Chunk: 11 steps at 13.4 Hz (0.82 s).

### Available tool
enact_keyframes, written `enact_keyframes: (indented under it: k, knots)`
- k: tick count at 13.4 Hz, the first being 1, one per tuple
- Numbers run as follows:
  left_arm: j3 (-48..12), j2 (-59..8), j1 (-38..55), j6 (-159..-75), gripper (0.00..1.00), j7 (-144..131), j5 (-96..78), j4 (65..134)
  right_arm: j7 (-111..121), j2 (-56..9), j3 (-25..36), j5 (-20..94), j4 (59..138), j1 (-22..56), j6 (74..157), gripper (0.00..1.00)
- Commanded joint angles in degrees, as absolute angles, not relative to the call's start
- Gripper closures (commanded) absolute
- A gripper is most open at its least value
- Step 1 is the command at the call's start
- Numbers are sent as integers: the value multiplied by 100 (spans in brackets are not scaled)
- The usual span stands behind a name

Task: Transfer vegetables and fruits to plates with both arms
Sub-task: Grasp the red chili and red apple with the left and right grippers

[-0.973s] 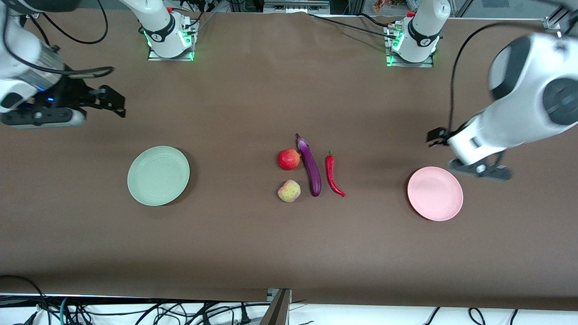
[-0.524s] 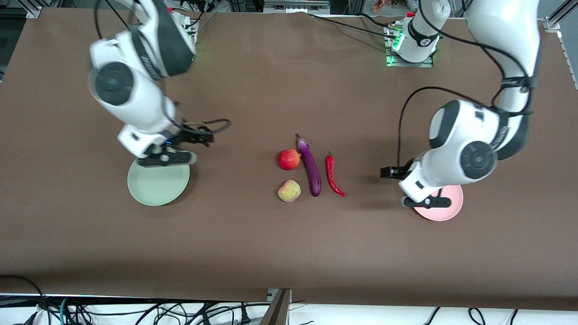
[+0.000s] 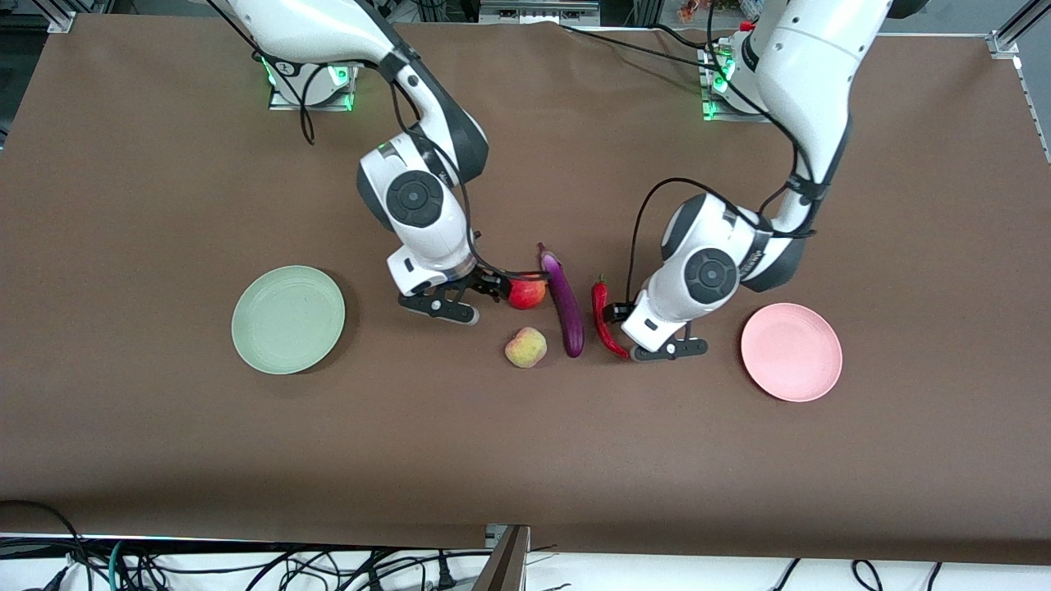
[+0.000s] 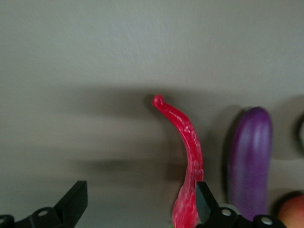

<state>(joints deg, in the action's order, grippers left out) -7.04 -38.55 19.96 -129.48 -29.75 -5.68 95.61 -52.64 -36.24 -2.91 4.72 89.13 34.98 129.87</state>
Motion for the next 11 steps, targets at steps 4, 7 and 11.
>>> enact_keyframes:
  k: [4, 7, 11]
  knots:
    - [-686, -4086, 2197, -13465, 0, -2962, -791, 9571, -5757, -3937, -237, 1318, 8807, 3761, 13314, 0]
    - [-686, -4297, 2232, -13474, 0, -2927, -774, 9545, -5950, -4192, -237, 1353, 8798, 3875, 13762, 0]
    - [-686, -4368, 2347, -13491, 62, -2918, -721, 9475, -6029, -4412, -229, 1354, 8798, 3999, 14071, 0]
